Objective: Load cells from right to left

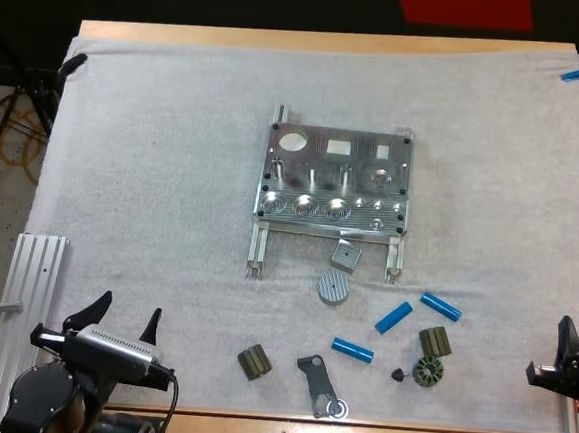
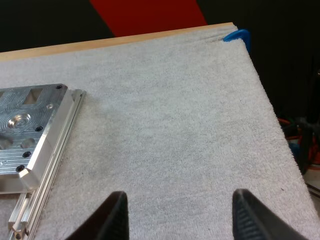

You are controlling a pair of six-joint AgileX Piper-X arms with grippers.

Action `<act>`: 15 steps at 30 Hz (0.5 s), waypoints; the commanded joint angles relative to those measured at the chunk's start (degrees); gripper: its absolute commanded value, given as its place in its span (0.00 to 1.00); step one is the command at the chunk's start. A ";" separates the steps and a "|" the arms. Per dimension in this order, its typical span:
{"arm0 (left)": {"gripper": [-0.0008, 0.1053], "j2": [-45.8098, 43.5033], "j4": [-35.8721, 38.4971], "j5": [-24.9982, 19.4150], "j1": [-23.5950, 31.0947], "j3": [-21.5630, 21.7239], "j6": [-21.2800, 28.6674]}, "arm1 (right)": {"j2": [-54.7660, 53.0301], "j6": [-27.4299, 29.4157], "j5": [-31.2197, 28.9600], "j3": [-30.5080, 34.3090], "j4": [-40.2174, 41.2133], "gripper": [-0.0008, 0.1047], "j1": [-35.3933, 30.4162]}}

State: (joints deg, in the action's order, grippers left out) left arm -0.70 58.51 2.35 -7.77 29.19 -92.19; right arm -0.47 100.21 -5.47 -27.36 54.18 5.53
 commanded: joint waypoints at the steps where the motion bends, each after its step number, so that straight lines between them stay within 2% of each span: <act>1: 0.57 -7.91 -0.73 1.41 0.14 0.04 0.34 | -2.47 0.25 0.11 -0.15 -0.42 0.45 -0.21; 5: 0.57 -7.38 -0.55 6.58 0.14 0.04 6.10 | -2.47 0.25 0.24 -0.15 -0.42 0.45 -0.21; 9: 0.57 -5.99 -0.56 8.86 0.14 0.24 6.88 | -2.47 0.25 1.08 -0.83 0.09 0.45 -0.21; 15: 0.57 -0.71 0.54 14.77 0.14 2.87 7.67 | -0.02 0.25 6.68 -3.62 2.10 0.45 -0.21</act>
State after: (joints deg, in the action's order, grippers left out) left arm -0.52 59.47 16.37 -7.77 31.70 -84.85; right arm -0.12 100.21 0.40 -30.45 56.05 5.53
